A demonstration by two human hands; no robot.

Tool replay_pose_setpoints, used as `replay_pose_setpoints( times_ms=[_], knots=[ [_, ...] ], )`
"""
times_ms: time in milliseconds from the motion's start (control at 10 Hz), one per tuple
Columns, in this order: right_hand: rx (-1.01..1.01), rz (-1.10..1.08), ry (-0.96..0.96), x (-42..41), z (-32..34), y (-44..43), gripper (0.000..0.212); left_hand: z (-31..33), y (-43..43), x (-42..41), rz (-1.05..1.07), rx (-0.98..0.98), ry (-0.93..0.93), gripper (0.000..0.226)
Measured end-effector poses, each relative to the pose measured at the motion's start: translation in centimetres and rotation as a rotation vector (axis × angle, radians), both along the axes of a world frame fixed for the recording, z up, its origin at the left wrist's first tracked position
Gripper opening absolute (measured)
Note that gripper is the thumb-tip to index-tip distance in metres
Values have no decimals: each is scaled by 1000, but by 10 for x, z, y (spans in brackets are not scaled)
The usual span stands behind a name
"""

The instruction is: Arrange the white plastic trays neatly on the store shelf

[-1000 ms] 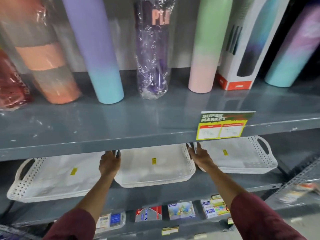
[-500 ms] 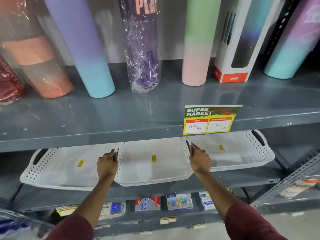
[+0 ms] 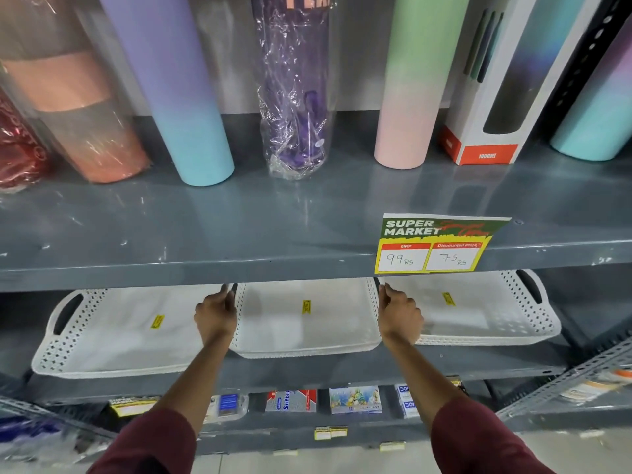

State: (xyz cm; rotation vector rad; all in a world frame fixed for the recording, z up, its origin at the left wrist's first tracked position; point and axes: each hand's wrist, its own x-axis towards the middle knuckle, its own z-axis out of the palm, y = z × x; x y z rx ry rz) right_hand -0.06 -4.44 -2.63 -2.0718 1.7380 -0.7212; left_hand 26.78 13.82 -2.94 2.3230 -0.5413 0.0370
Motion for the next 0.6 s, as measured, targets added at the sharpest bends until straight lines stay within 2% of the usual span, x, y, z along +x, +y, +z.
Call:
replay_pose_setpoints(
  times_ms=[300, 500, 600],
  knots=[
    [79, -48, -30, 11, -2, -11, 41, -2, -16, 8, 36, 36, 71, 27],
    [243, 0, -51, 4, 18, -12, 44, 20, -11, 2, 18, 54, 198, 40],
    [106, 124, 22, -4, 26, -1, 51, 26, 2, -18, -46, 71, 69, 44]
  ],
)
